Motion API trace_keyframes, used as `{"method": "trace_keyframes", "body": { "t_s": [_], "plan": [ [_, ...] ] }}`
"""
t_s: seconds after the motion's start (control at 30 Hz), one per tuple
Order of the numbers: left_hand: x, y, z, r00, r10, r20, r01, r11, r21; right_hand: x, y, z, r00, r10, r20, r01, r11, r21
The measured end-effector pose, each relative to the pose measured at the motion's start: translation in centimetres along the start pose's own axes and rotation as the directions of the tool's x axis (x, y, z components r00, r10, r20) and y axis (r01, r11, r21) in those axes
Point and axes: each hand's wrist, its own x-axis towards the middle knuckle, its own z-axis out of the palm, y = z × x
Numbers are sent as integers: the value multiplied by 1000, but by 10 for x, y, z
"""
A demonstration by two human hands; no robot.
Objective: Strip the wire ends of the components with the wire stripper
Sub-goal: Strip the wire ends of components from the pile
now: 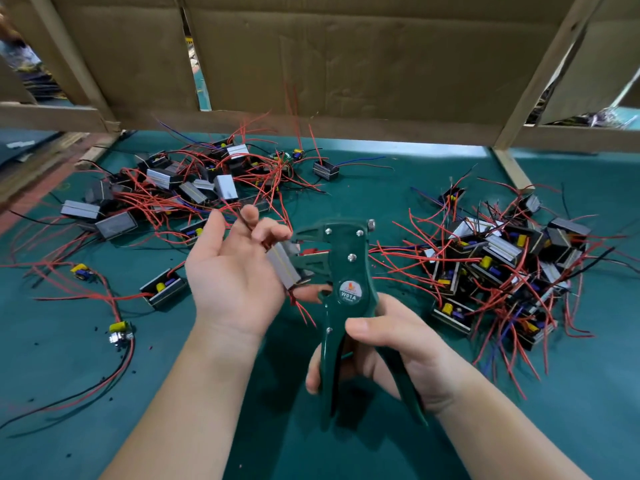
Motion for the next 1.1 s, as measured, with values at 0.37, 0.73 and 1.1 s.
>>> {"method": "trace_keyframes", "body": {
  "t_s": [0.37, 0.73, 1.1],
  "plan": [
    [-2, 0, 5, 999, -23, 27, 19, 991, 132, 1, 0, 0, 997, -55, -53, 56, 998, 31],
    [16, 34, -12, 949, 292, -122, -222, 889, 400, 2, -21, -24, 669, -491, -559, 461, 863, -207],
    [15, 49, -37, 509, 817, 271, 0, -315, 949, 2, -14, -22, 773, -389, -501, 404, 911, -84]
  ]
}}
